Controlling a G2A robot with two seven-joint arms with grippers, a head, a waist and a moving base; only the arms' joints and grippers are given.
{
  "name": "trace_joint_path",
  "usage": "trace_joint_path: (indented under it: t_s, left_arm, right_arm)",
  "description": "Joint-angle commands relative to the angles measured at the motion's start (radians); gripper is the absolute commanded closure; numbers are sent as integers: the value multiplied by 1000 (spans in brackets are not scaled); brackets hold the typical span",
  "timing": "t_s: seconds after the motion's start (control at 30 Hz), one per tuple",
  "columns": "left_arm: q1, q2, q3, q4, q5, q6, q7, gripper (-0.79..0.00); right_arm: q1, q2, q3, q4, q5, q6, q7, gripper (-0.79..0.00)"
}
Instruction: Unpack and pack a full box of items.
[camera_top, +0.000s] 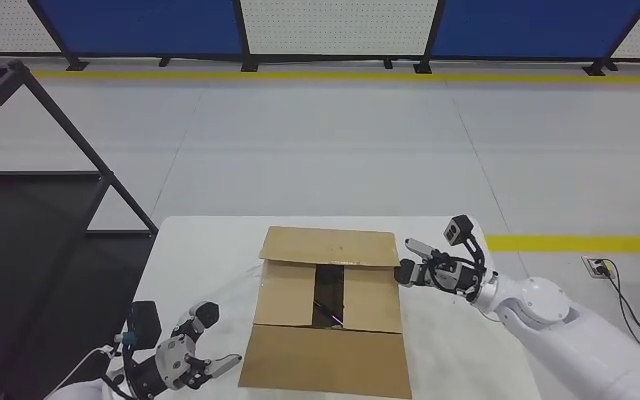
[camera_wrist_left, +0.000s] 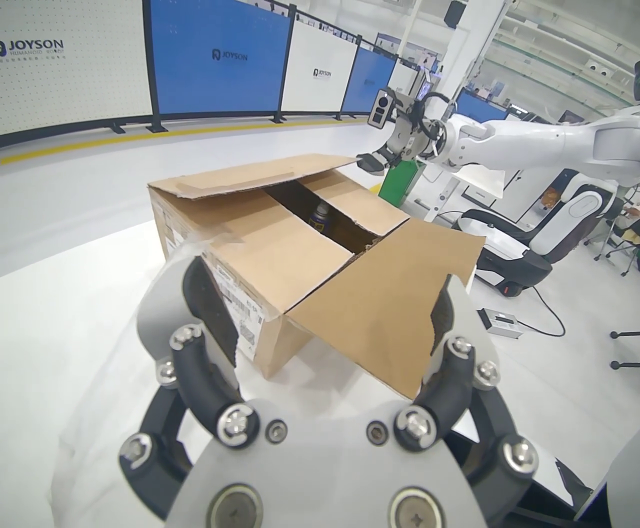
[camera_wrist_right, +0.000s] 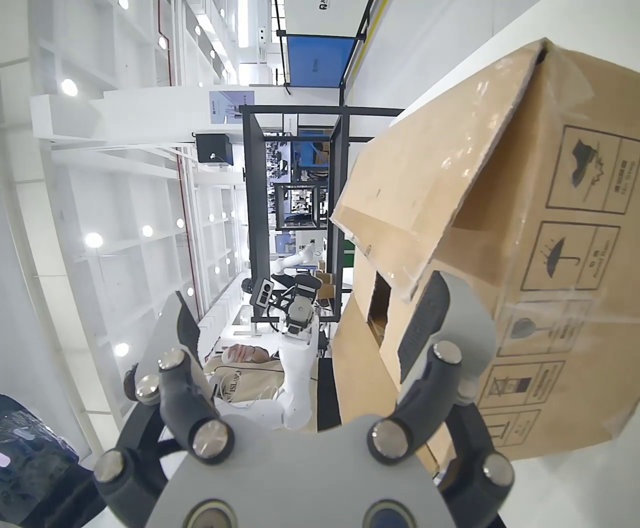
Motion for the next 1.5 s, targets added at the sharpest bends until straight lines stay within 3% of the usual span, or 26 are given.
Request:
trace_joint_path:
  t_s: [0.0, 0.43, 0.8, 0.87, 1.3, 1.4, 1.47]
  left_arm:
    - [2, 1, 0, 3, 2, 0, 7, -785]
    - [33, 8, -20, 25, 4, -2, 76, -785]
    - [67, 12, -41, 33, 10, -8, 130, -785]
    - [70, 13, -44, 32, 10, -8, 135, -785]
    - [89, 17, -63, 37, 12, -8, 157, -785]
    - [89, 17, -63, 37, 12, -8, 157, -785]
    - [89, 17, -63, 37, 12, -8, 157, -785]
  right_arm:
    - [5, -13, 10, 13, 5, 8, 1, -785]
    - [62, -100, 85, 69, 23, -8, -61, -785]
    - [149, -190, 78, 171, -43, 99, -139, -785]
    - [158, -207, 77, 205, -70, 103, -205, -785]
    - [156, -210, 76, 206, -79, 106, -221, -785]
    - [149, -225, 67, 181, -143, 164, -367, -785]
    - [147, -242, 68, 164, -118, 192, -388, -785]
